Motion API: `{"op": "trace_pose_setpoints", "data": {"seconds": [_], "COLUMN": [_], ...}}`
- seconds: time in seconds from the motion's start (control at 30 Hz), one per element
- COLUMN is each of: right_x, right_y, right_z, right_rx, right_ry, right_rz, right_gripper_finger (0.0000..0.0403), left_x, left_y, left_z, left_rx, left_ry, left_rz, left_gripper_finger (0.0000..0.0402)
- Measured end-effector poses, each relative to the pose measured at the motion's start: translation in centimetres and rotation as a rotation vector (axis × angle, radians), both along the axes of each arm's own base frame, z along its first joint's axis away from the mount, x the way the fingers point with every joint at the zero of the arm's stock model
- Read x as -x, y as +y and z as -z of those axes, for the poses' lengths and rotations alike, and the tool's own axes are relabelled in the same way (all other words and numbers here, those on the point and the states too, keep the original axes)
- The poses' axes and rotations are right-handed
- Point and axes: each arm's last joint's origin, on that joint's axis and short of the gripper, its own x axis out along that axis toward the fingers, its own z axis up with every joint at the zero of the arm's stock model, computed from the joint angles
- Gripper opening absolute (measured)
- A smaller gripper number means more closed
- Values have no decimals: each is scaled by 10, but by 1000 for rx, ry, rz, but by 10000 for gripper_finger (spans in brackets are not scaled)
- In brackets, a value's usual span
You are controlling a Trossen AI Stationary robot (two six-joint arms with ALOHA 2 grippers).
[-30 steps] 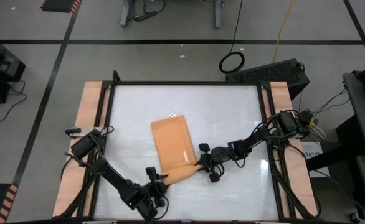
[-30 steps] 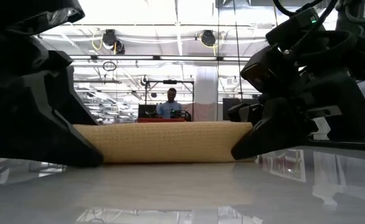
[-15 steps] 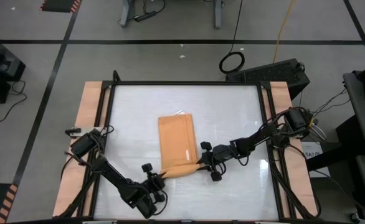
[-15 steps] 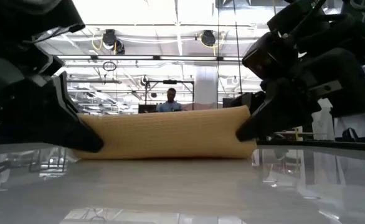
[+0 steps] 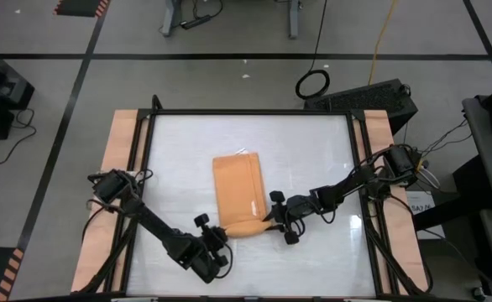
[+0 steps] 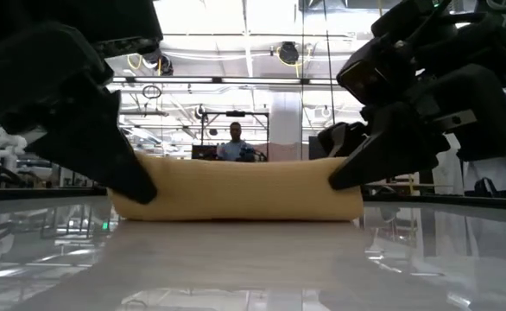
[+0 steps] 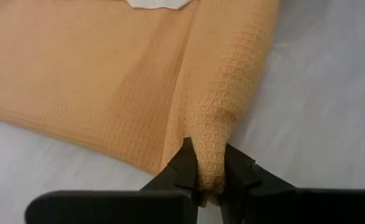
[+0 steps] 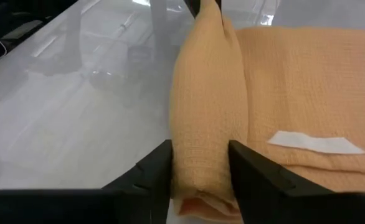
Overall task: Roll towel
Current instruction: Roll the yellow towel
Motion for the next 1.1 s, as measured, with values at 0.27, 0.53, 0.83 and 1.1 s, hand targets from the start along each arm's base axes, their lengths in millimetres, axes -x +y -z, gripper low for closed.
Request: {"op": "trace_pose_setpoints", "data": {"seconds": [0.27,0.53,0.83,1.1], "right_x": [1,5,7,5], "right_y": [-1,-12,-36,-40], "right_z": [-2,-31,-27,-25], "right_rx": [-15,-26,-42,-61], "right_ry": [13,-20,90,94], "right_rz": [14,59,120,126], "right_gripper_finger": [20,22,16,17], "left_x": [-2,1,-14,-13], "left_y": [5,18,51,55], "left_z": [-12,-34,-22,-16], "left_rx": [33,23,93,139], "left_ry": [-14,-19,47,74], "left_rz": [-11,-34,-93,-74], "left_gripper_finger": [36,36,36,36]}}
